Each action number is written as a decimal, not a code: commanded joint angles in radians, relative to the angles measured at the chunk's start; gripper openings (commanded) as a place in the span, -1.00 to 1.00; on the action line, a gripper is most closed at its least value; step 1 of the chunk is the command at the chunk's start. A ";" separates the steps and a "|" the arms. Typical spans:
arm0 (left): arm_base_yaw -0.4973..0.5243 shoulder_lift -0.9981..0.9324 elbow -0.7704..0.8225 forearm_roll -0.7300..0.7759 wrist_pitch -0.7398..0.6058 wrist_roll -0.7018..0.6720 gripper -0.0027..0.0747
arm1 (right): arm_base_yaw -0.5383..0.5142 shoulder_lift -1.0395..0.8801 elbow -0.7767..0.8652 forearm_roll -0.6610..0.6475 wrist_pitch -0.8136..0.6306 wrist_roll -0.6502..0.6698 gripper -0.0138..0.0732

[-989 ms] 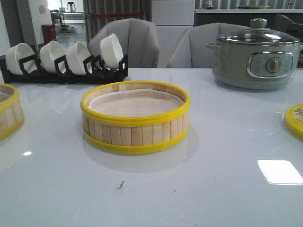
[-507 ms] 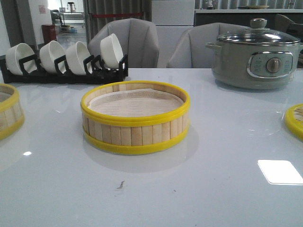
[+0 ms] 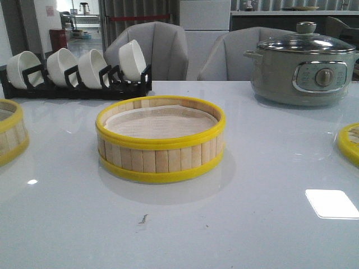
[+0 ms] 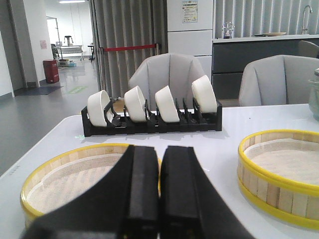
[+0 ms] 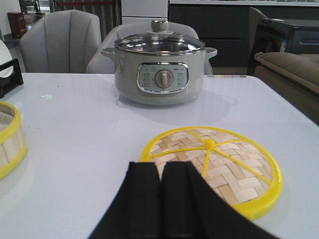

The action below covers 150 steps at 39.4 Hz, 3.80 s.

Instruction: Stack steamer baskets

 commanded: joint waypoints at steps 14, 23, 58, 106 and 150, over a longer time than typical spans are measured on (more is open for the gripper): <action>0.001 -0.013 -0.001 -0.002 -0.089 0.002 -0.69 | -0.006 -0.022 -0.015 -0.007 -0.084 -0.007 -0.63; -0.005 0.005 -0.019 -0.014 -0.088 0.002 -0.69 | -0.006 -0.022 -0.015 -0.007 -0.084 -0.007 -0.63; -0.007 0.910 -1.133 0.055 0.775 0.002 -0.69 | -0.006 -0.022 -0.015 -0.007 -0.084 -0.007 -0.63; -0.007 0.932 -1.133 0.041 0.754 0.030 -0.69 | -0.006 -0.021 -0.015 -0.015 -0.088 -0.016 -0.63; -0.007 0.985 -1.133 0.049 0.766 0.030 -0.69 | -0.003 0.882 -0.772 0.185 0.279 0.102 -0.63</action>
